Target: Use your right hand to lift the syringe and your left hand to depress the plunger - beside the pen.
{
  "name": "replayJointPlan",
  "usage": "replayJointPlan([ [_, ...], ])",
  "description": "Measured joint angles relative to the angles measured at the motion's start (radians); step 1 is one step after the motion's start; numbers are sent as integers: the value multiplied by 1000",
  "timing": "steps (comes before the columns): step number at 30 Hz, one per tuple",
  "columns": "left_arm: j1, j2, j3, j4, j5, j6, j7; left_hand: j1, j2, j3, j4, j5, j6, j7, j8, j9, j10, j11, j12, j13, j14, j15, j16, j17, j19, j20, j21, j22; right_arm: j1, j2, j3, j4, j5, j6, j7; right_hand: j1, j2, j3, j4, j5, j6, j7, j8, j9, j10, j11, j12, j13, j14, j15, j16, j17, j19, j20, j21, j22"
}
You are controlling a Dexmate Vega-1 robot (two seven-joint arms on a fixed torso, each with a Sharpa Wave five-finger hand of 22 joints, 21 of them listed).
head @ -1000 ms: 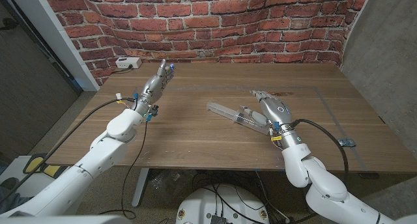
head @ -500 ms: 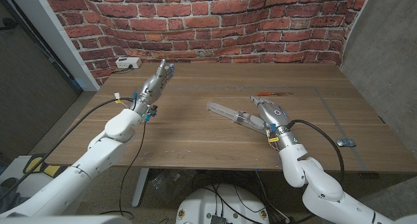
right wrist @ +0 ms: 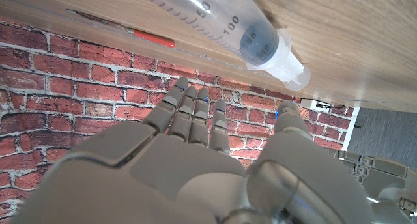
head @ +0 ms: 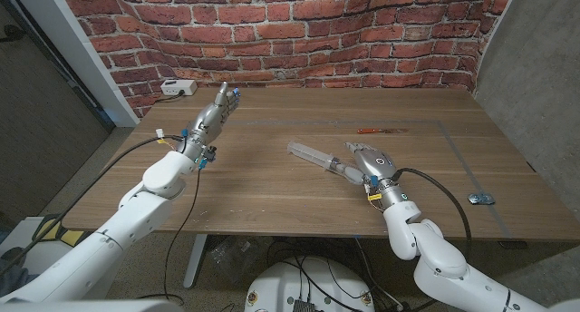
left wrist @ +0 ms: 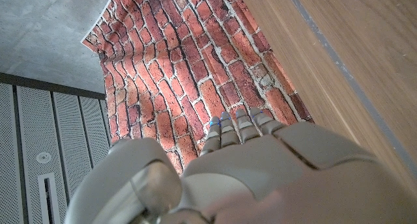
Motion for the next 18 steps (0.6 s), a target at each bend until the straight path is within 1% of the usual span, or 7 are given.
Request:
replayJointPlan([
  [2,0,0,-2,4,-1,0,0,7,7,0,0,0,5,5,0,0,0,0,0,0,0,0,0,0,0,0,0,0,7,2,-8,3,-5,-15,16,8,-2,2,-2,0,-4,4,-7,0,0,0,0,2,0,0,0,0,0,0,0,0],
  [3,0,0,-2,6,-1,0,0,7,7,0,0,0,5,5,0,0,0,0,0,0,4,4,0,0,0,0,0,0,13,3,-13,5,-6,-21,25,11,-2,3,-3,0,-8,7,-7,0,0,0,0,2,0,0,0,0,1,-1,0,0],
  [6,0,-1,-3,11,-3,-2,-2,7,7,0,0,0,5,5,0,0,0,0,0,0,5,5,0,0,0,0,0,0,22,5,-20,9,-6,-35,42,22,-4,7,-7,0,-10,10,-7,0,0,0,-6,2,0,0,0,0,19,-19,6,0],
  [9,0,-2,-4,14,-6,-4,-5,6,7,0,0,0,5,5,0,0,0,0,0,0,5,5,0,0,0,0,0,0,31,6,-27,11,-4,-41,50,30,-4,7,-7,0,-14,14,-7,0,-4,4,-8,2,0,0,0,0,21,-21,6,0],
  [14,-2,-3,-4,18,-10,-6,-9,6,7,0,0,0,5,5,0,0,0,0,0,0,5,5,0,0,0,0,0,0,48,7,-40,14,1,-55,68,47,-13,10,-10,0,-19,19,-7,0,-4,4,-8,2,0,0,0,0,50,-27,19,0],
  [15,-2,-3,-5,22,-10,-6,-9,6,7,0,0,0,5,5,0,0,0,0,0,0,5,5,0,0,0,0,0,0,52,7,-43,14,6,-78,94,54,-17,11,-11,0,-19,20,-7,0,-4,4,-8,2,0,0,0,0,62,-25,23,0],
  [18,-3,-3,-6,23,-12,-7,-10,6,7,0,0,-4,5,5,0,0,5,5,0,0,8,3,0,0,0,0,0,0,65,4,-52,14,7,-85,105,74,-21,14,-8,0,-25,25,-7,0,-4,4,-8,2,11,0,0,0,88,-36,32,0],
])
